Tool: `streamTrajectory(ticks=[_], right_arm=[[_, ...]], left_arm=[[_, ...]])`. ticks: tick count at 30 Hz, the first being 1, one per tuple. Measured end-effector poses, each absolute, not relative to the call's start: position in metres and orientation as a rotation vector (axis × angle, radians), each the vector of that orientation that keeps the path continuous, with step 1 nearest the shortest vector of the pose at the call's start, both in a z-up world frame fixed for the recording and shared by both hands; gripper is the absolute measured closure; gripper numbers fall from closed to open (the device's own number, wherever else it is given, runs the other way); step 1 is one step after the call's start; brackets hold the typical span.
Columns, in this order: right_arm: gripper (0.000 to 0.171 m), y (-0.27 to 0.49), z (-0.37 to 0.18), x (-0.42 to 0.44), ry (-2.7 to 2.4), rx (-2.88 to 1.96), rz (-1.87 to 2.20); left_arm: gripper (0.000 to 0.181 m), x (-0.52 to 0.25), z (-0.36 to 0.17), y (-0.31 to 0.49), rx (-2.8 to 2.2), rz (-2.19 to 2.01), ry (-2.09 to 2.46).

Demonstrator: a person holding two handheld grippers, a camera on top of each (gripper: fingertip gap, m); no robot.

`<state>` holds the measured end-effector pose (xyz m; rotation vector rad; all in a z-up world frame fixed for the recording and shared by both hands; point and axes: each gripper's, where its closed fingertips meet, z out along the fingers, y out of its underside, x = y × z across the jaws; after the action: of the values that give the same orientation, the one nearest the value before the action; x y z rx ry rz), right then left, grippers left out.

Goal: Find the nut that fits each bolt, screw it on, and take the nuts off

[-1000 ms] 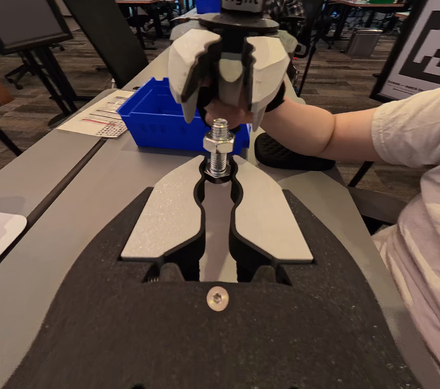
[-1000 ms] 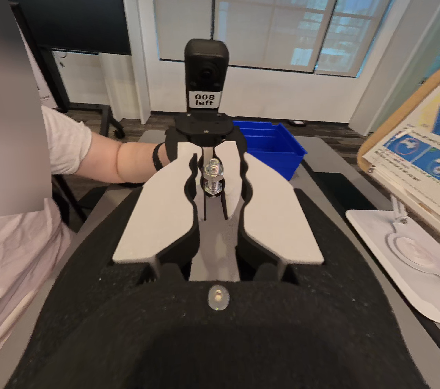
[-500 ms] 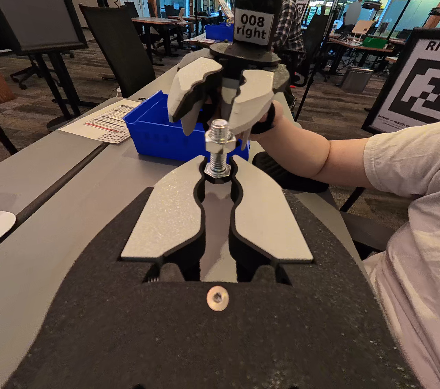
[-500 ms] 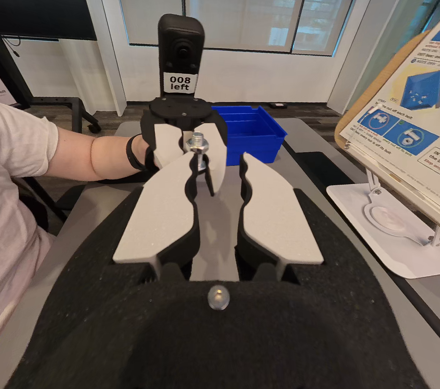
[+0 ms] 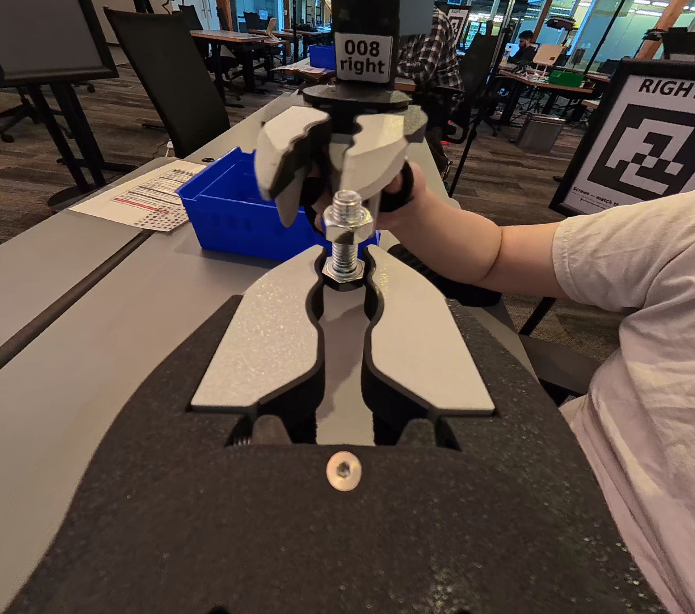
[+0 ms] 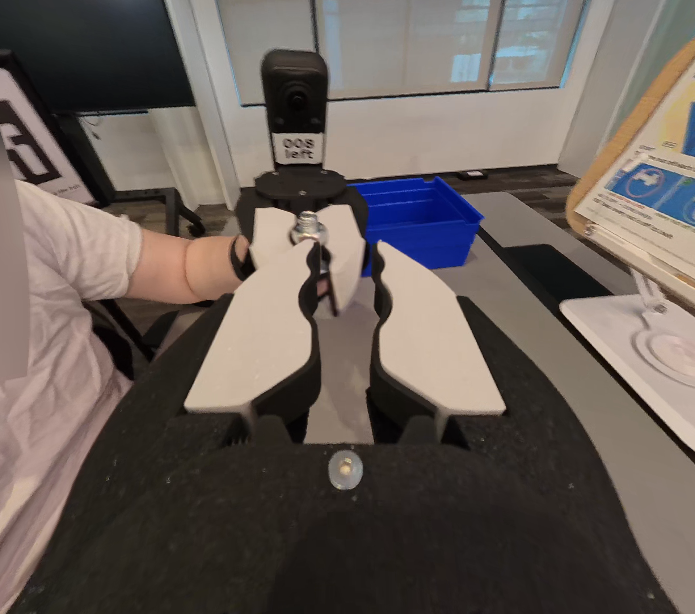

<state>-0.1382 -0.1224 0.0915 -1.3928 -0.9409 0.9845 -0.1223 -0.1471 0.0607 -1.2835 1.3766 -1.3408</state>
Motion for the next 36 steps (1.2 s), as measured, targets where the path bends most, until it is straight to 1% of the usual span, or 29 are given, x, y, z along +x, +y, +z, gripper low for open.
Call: streamTrajectory(ticks=[2,4,7,9,10,11,15,22,23,25,28,33,36], right_arm=[[0.145,-0.135,0.097,-0.146,-0.982,-1.346,1.047],[0.144,-0.141,0.094,-0.154,-1.028,-1.348,1.018],[0.143,-0.134,0.087,-0.153,-1.044,-1.375,0.911],[0.141,-0.132,0.087,-0.149,-1.029,-1.383,0.958],[0.142,-0.13,0.088,-0.147,-1.008,-1.394,0.975],[0.148,-0.127,0.089,-0.144,-0.985,-1.394,0.972],[0.147,-0.135,0.092,-0.149,-1.009,-1.365,1.012],[0.144,-0.132,0.088,-0.15,-1.024,-1.38,0.962],[0.149,-0.128,0.089,-0.146,-0.993,-1.393,0.967],[0.151,-0.122,0.091,-0.138,-0.945,-1.397,0.988],[0.15,-0.131,0.095,-0.144,-0.968,-1.366,1.049],[0.143,-0.141,0.09,-0.162,-1.063,-1.342,0.909],[0.143,-0.143,0.096,-0.162,-1.046,-1.33,0.887]], left_arm=[[0.165,-0.122,0.059,-0.147,-1.288,-1.336,1.385],[0.165,-0.121,0.059,-0.148,-1.287,-1.341,1.388],[0.165,-0.12,0.058,-0.151,-1.279,-1.341,1.401],[0.165,-0.121,0.059,-0.151,-1.282,-1.331,1.398],[0.165,-0.121,0.059,-0.15,-1.281,-1.337,1.394],[0.165,-0.122,0.06,-0.151,-1.276,-1.347,1.395],[0.165,-0.122,0.059,-0.148,-1.286,-1.335,1.394],[0.165,-0.12,0.058,-0.151,-1.285,-1.324,1.403],[0.165,-0.121,0.059,-0.152,-1.281,-1.338,1.402],[0.165,-0.122,0.061,-0.151,-1.28,-1.348,1.395],[0.165,-0.122,0.059,-0.15,-1.289,-1.337,1.4],[0.165,-0.119,0.054,-0.153,-1.293,-1.317,1.429],[0.165,-0.117,0.052,-0.157,-1.291,-1.294,1.455]])
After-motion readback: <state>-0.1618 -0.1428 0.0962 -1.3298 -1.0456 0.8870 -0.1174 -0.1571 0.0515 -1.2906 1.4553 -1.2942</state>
